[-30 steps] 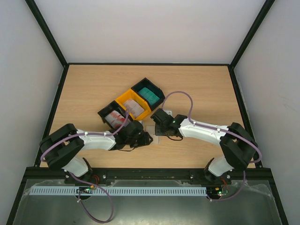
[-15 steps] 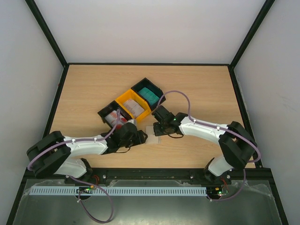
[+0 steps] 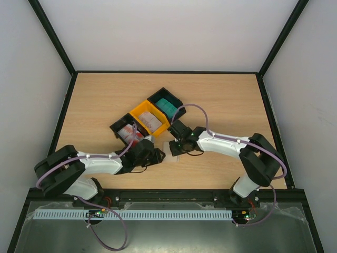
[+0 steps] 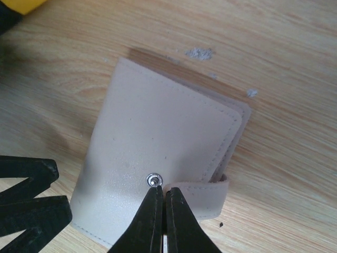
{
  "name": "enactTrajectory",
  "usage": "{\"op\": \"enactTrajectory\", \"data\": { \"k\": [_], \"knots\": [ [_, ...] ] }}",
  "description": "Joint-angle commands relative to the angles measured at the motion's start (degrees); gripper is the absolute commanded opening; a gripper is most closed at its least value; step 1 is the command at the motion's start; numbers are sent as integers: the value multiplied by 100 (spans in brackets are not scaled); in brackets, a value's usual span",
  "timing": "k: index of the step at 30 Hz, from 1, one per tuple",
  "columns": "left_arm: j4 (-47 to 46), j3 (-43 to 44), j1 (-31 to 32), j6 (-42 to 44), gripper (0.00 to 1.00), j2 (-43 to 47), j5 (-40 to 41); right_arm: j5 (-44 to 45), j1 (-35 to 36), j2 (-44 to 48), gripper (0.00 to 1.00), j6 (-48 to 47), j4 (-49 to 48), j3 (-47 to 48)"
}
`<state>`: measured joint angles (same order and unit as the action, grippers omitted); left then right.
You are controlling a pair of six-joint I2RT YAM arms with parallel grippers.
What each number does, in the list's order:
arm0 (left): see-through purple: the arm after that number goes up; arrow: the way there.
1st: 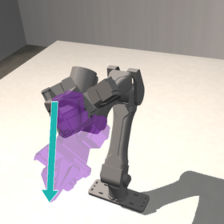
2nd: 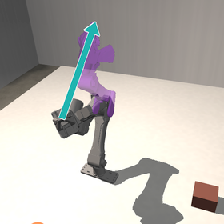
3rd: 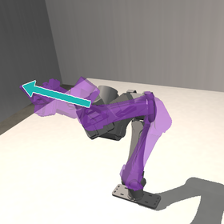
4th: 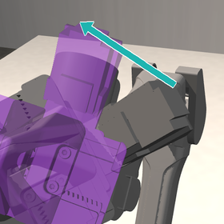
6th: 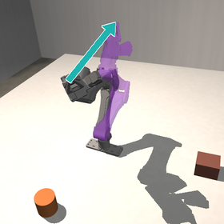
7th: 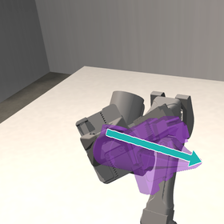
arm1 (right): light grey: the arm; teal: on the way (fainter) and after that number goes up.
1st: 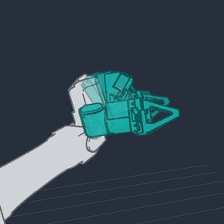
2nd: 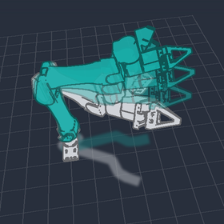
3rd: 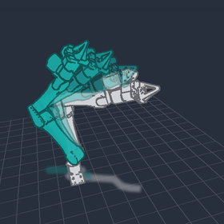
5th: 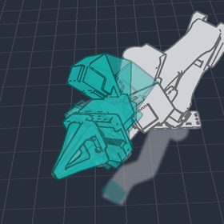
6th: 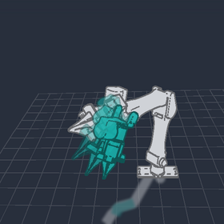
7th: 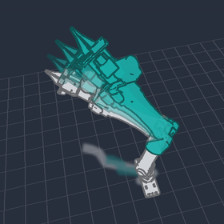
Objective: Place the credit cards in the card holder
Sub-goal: Close the card holder at the center of the board.
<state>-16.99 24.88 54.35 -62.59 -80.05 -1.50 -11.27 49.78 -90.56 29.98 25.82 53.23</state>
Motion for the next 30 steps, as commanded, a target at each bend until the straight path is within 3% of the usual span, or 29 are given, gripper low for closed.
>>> {"op": "enactTrajectory", "data": {
  "k": [1,5,30],
  "knots": [
    [-247,-67,6,54,36,-227,-87,27,122,-169,2,-86,26,137],
    [-331,-87,22,53,31,-363,-121,61,167,-219,2,-34,-39,92],
    [-686,-208,40,97,26,-595,-483,476,260,-478,2,515,-212,174]
  ]
}}
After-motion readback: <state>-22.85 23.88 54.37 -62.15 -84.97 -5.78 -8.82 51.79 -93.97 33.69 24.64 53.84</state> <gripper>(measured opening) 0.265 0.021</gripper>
